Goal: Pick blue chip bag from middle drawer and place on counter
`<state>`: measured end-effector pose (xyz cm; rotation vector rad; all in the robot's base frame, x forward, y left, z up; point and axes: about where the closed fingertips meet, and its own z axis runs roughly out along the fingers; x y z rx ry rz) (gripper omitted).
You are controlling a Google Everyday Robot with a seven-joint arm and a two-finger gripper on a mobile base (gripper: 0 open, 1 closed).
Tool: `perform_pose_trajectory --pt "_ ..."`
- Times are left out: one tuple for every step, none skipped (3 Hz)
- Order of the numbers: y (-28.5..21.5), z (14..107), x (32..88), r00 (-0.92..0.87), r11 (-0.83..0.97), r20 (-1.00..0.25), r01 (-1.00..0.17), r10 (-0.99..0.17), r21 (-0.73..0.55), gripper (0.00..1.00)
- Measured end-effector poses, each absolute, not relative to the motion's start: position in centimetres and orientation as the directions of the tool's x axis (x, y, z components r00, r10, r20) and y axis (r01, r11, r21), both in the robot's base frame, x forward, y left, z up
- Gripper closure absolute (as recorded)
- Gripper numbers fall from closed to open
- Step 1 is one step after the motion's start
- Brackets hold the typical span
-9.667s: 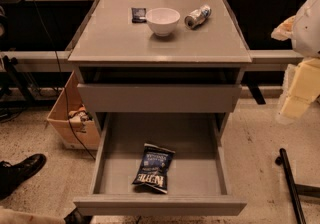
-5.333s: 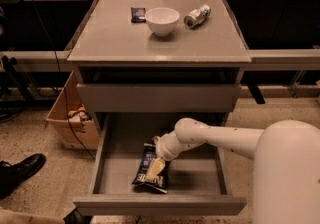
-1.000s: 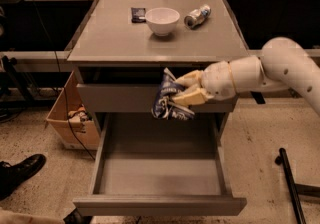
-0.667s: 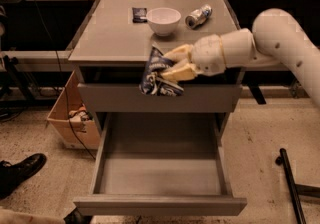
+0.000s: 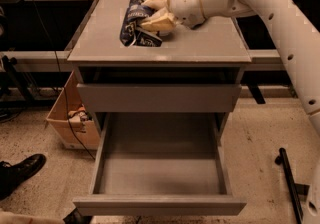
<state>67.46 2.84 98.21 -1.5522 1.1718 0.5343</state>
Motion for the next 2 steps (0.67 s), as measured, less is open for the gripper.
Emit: perform_pose_trajectory --pt "3.5 97.6 67.4 0.412 0.058 -0.820 -0.881 -0.397 -0.470 1.00" --pt "5.6 95.8 70.0 0.438 0.066 -0.788 -0.857 -0.432 -0.512 1.00"
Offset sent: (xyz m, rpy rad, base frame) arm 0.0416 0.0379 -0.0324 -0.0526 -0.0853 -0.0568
